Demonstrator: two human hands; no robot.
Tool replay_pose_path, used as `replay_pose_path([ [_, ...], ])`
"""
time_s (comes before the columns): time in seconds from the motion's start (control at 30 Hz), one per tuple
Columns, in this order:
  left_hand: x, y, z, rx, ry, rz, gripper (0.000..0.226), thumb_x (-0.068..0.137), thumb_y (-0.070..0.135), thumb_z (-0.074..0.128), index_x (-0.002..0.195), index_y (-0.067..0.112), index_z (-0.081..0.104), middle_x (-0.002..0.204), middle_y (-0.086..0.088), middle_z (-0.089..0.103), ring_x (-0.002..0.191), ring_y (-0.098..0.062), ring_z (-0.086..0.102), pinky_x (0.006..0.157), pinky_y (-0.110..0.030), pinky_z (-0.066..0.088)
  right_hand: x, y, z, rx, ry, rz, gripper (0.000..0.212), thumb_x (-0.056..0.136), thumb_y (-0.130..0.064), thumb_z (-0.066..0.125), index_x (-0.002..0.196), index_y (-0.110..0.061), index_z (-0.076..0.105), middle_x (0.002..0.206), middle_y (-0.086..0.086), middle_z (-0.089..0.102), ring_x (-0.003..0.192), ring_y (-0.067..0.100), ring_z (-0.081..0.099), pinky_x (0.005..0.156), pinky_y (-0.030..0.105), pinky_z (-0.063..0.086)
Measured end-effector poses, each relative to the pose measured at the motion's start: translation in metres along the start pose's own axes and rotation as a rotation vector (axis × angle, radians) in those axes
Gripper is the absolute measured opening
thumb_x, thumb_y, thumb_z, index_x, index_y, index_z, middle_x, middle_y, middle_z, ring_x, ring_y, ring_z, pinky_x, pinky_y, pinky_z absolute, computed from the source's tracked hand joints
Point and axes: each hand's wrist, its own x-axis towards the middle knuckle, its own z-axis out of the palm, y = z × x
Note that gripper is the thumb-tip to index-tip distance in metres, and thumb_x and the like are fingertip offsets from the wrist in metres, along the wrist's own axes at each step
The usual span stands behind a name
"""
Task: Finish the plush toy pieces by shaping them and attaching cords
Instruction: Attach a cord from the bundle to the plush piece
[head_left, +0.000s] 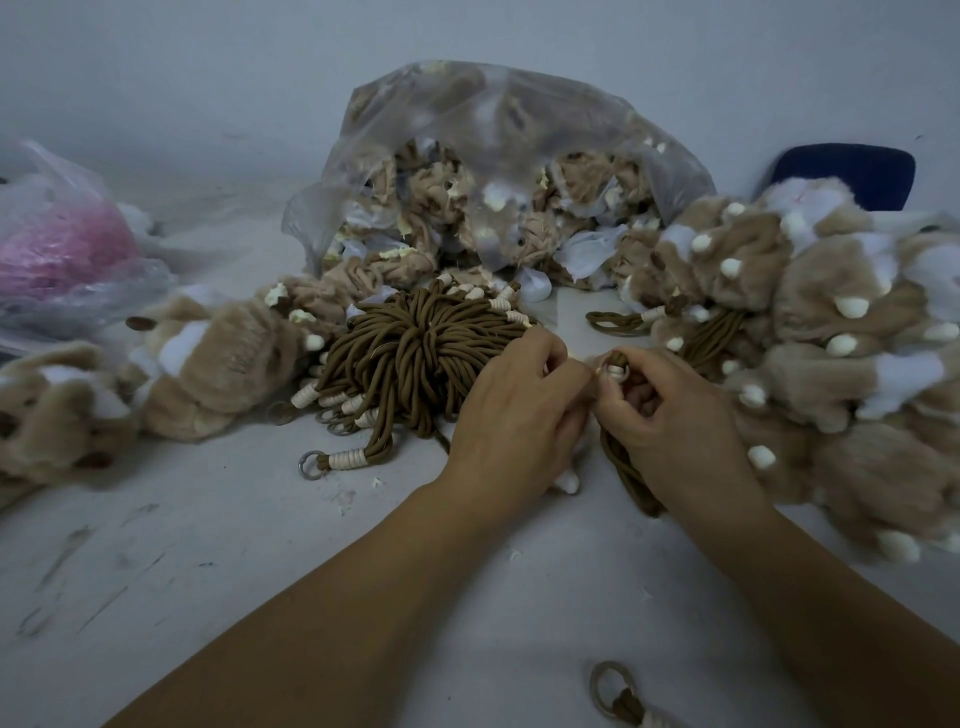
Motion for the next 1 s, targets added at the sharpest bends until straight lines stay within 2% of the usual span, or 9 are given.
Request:
replay_pose_path([
  [0.1,0.001,0.001,-0.001,0.025,0.017,0.004,0.017,0.089,0.013,0.056,0.079,0.000,0.062,0.084,-0.015,0.053,0.066,-0.025,0.046,0.053,-0.033,0.034,0.000,-0.003,-0.001,-0.004,-0.033,-0.031,0.026,0.083,-0.031,0.052,0.093,-0.012,0.066,0.079,0.001,0.055,0.070,0.014,0.050,0.068,0.035,0.046],
  [0.17,0.001,0.000,-0.001,0.020,0.022,-0.019,0.016,0.089,0.012,0.060,0.077,0.001,0.061,0.084,-0.015,0.053,0.065,-0.025,0.046,0.053,-0.032,0.032,0.000,-0.005,-0.001,-0.031,-0.055,-0.063,0.024,0.083,-0.029,0.054,0.092,-0.010,0.066,0.076,-0.001,0.054,0.070,0.012,0.047,0.064,0.022,0.040],
  [0.27,0.000,0.000,-0.001,-0.014,0.029,-0.062,0.015,0.088,0.009,0.067,0.077,0.002,0.060,0.085,-0.014,0.052,0.065,-0.025,0.046,0.054,-0.030,0.030,-0.001,-0.005,0.001,-0.042,-0.061,-0.079,0.015,0.083,-0.023,0.059,0.090,-0.010,0.066,0.074,-0.004,0.051,0.071,0.011,0.045,0.064,0.017,0.036],
  [0.4,-0.001,-0.001,-0.001,-0.029,0.021,-0.052,0.009,0.086,0.006,0.068,0.080,0.002,0.062,0.085,-0.013,0.052,0.066,-0.023,0.046,0.052,-0.031,0.034,0.001,0.001,0.001,-0.026,0.000,-0.040,0.019,0.083,-0.027,0.058,0.089,-0.010,0.065,0.075,-0.003,0.053,0.069,0.012,0.048,0.064,0.028,0.042],
  [0.57,-0.001,-0.001,-0.001,-0.011,-0.002,-0.035,0.004,0.082,0.003,0.069,0.086,0.002,0.067,0.084,-0.013,0.052,0.066,-0.023,0.047,0.052,-0.030,0.033,0.002,0.006,0.002,-0.030,0.021,-0.022,0.024,0.082,-0.033,0.054,0.088,-0.013,0.065,0.074,-0.008,0.051,0.068,0.010,0.046,0.064,0.027,0.042],
  [0.7,-0.001,-0.002,0.001,0.000,-0.005,0.001,0.015,0.086,0.002,0.065,0.099,0.004,0.073,0.083,-0.012,0.049,0.069,-0.023,0.046,0.055,-0.032,0.035,0.002,0.008,0.001,-0.010,0.013,-0.004,0.025,0.082,-0.034,0.053,0.088,-0.013,0.065,0.075,-0.004,0.052,0.068,0.012,0.048,0.066,0.034,0.045],
  [0.87,-0.001,-0.002,0.001,0.020,0.011,0.025,0.015,0.087,0.003,0.064,0.098,0.003,0.074,0.082,-0.013,0.050,0.068,-0.023,0.045,0.055,-0.033,0.036,0.003,0.006,0.001,-0.013,-0.014,-0.003,0.025,0.084,-0.032,0.053,0.090,-0.011,0.065,0.075,-0.007,0.051,0.070,0.015,0.050,0.068,0.038,0.047],
  [1.0,0.000,-0.003,0.000,0.014,0.029,0.020,0.019,0.089,0.007,0.057,0.098,0.002,0.074,0.081,-0.014,0.050,0.067,-0.024,0.044,0.053,-0.034,0.037,0.002,0.003,0.001,-0.023,-0.026,-0.029,0.029,0.083,-0.033,0.053,0.090,-0.008,0.065,0.076,-0.001,0.053,0.070,0.018,0.050,0.066,0.039,0.046],
])
